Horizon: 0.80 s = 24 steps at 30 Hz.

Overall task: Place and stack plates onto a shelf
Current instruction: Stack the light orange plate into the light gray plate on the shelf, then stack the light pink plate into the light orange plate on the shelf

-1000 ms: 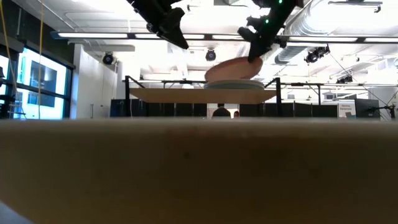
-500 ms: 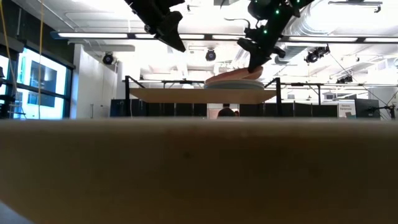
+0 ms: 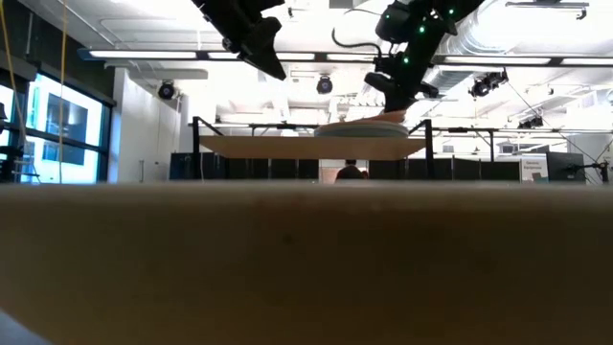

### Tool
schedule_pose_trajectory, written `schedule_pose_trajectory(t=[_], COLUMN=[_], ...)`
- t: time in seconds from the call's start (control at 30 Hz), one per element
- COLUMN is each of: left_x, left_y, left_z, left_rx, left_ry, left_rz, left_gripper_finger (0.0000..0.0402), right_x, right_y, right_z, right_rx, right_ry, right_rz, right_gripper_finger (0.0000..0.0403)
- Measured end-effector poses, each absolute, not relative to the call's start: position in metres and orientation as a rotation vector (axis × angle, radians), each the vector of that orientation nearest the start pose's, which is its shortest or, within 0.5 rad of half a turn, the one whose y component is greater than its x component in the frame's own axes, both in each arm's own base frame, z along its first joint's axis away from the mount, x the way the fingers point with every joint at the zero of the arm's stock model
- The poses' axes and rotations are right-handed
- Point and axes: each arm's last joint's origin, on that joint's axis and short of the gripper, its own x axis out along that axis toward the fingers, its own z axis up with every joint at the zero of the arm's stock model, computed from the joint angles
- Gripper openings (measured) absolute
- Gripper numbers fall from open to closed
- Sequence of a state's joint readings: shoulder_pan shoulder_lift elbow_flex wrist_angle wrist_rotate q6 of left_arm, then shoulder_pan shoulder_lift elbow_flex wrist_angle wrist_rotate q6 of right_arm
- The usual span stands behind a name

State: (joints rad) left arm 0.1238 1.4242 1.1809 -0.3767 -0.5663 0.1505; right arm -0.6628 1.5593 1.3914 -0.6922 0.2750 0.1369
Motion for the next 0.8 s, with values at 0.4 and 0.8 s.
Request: schedule_pose_trajectory(t=[0.4, 0.8], left_x=[0.304, 0.292], left_y=[0.054, 0.062], left_z=[0.310, 0.311], left_rx=[0.282, 0.313], left_ry=[0.668, 0.751], left_rz=[0.620, 0.710], left_gripper_finger=[0.0072, 0.0072], right_x=[0.258, 0.253], right_y=[-0.211, -0.205], right_z=[0.309, 0.322], right_rx=[0.286, 0.285], right_ry=[0.832, 0.792], right_rz=[-0.919, -0.882], right_gripper_finger=[0.0070, 0.0103])
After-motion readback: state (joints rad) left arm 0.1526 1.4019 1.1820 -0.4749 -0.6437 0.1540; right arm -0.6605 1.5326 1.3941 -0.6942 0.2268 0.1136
